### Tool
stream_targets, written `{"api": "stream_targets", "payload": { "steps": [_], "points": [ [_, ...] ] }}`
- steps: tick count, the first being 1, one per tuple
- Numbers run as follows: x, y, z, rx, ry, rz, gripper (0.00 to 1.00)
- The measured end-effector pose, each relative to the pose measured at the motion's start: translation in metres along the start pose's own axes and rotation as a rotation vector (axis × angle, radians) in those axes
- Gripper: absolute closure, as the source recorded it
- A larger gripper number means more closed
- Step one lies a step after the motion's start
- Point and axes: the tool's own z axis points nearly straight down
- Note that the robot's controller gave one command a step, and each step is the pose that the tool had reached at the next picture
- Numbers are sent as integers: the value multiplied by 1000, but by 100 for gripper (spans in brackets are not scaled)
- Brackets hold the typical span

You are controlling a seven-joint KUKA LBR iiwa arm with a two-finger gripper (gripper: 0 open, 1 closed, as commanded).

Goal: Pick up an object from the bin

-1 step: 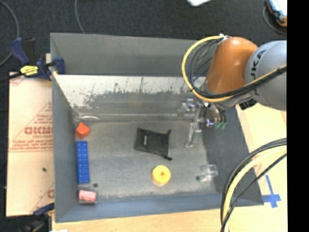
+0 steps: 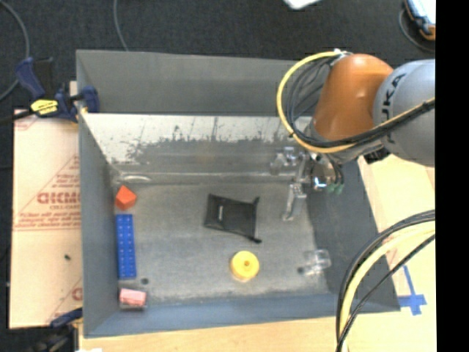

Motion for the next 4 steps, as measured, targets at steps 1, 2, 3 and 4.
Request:
{"api": "stream_targets", "payload": {
  "steps": [1, 2, 3, 4],
  "points": [
    [-7, 60, 47, 1, -1, -306, 0],
    [3, 87, 59, -3, 4, -234, 0],
    [-32, 82, 72, 3, -7, -733, 100],
    [-32, 83, 72, 1, -7, -730, 0]
  ]
}}
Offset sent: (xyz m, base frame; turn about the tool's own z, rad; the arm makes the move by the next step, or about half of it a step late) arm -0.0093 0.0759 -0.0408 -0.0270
